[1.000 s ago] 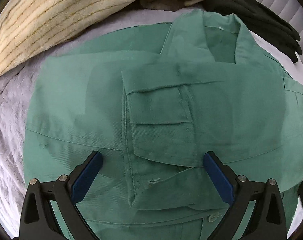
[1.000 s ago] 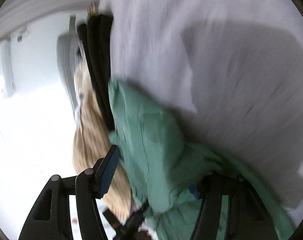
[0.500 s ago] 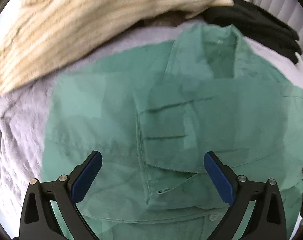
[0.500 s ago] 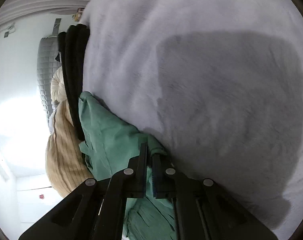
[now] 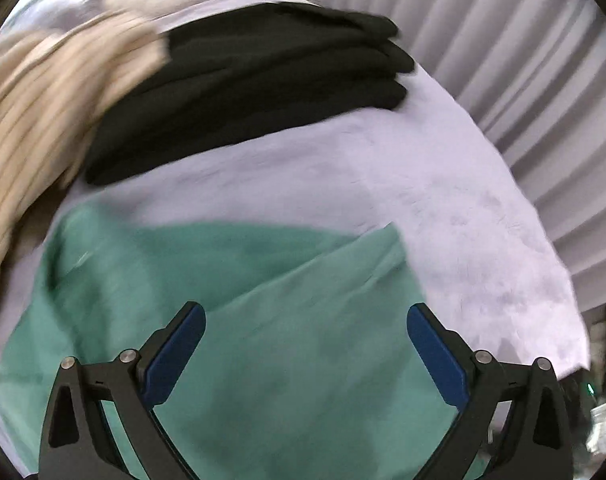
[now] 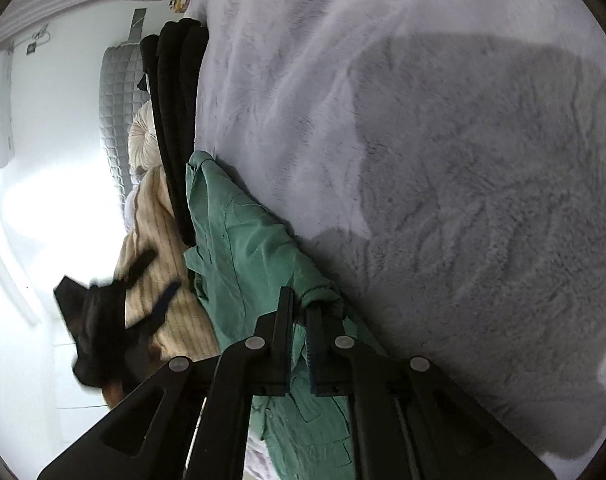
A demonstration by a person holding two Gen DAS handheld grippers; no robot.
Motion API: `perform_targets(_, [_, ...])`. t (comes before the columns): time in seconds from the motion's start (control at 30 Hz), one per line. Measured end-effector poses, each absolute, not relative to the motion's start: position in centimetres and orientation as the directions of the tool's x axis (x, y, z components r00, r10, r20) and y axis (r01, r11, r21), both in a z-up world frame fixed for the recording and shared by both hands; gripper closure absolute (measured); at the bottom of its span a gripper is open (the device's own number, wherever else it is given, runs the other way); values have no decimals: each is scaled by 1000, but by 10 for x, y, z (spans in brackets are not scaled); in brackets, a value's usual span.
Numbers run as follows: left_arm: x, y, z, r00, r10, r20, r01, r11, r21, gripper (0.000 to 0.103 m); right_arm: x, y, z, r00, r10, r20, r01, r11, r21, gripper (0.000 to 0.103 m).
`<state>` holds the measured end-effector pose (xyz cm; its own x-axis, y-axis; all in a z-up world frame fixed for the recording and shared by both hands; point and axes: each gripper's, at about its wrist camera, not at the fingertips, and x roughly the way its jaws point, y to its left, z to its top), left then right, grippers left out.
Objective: Fold large clothes
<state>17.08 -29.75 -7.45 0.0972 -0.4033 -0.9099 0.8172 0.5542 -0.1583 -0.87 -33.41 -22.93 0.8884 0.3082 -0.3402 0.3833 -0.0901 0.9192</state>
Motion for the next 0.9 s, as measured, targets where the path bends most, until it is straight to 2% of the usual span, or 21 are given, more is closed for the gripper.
perform_targets(0.07, [162, -329, -88, 92, -365, -926, 844, 523, -122, 18, -13, -334, -234, 890, 324, -322, 369, -94, 925, 91])
perform_targets(0.13, [154, -346, -99, 98, -348, -933, 856, 507, -99, 18, -15, -334, -238, 895, 333, -296, 350, -113, 930, 90])
perform_targets(0.17, [150, -354, -103, 110, -343, -933, 864, 497, -80, 26, -16, -334, -237, 897, 334, -289, 345, -120, 931, 90])
perform_targets(0.2, [147, -361, -106, 128, -332, -935, 872, 487, -53, 42, -16, -334, -239, 901, 333, -279, 336, -129, 933, 88])
perform_targets(0.23, [146, -365, -108, 133, -323, -937, 877, 478, -40, 52, -15, -333, -240, 904, 331, -271, 330, -135, 934, 84])
perform_targets(0.27, [144, -372, -111, 131, -308, -942, 885, 466, -30, 69, -15, -333, -241, 907, 330, -261, 321, -142, 936, 82])
perform_targets(0.3, [143, -375, -113, 133, -303, -943, 886, 462, -23, 78, -14, -333, -242, 911, 329, -249, 311, -150, 939, 77])
perform_targets(0.33, [142, -378, -113, 140, -306, -942, 887, 461, -18, 81, -13, -333, -243, 912, 329, -245, 307, -151, 940, 77])
perform_targets(0.37, [141, -376, -113, 145, -310, -940, 884, 467, -18, 81, -12, -333, -241, 914, 321, -249, 307, -143, 941, 77])
perform_targets(0.4, [142, -375, -111, 144, -318, -937, 878, 478, -27, 86, -14, -334, -236, 914, 293, -279, 322, -108, 941, 86])
perform_targets(0.43, [141, -375, -107, 141, -335, -932, 872, 488, -43, 86, -15, -336, -230, 913, 275, -301, 333, -81, 939, 100])
perform_targets(0.57, [146, -372, -96, 132, -379, -916, 861, 502, -84, 86, -28, -330, -228, 911, 213, -353, 375, -73, 924, 100])
perform_targets(0.77, [137, -397, -125, 240, -314, -918, 844, 534, 38, 86, -39, -322, -249, 897, 226, -379, 410, -111, 905, 101])
perform_targets(0.9, [146, -399, -106, 324, -331, -886, 805, 588, 74, 85, -44, -326, -240, 875, 261, -407, 432, -46, 900, 101])
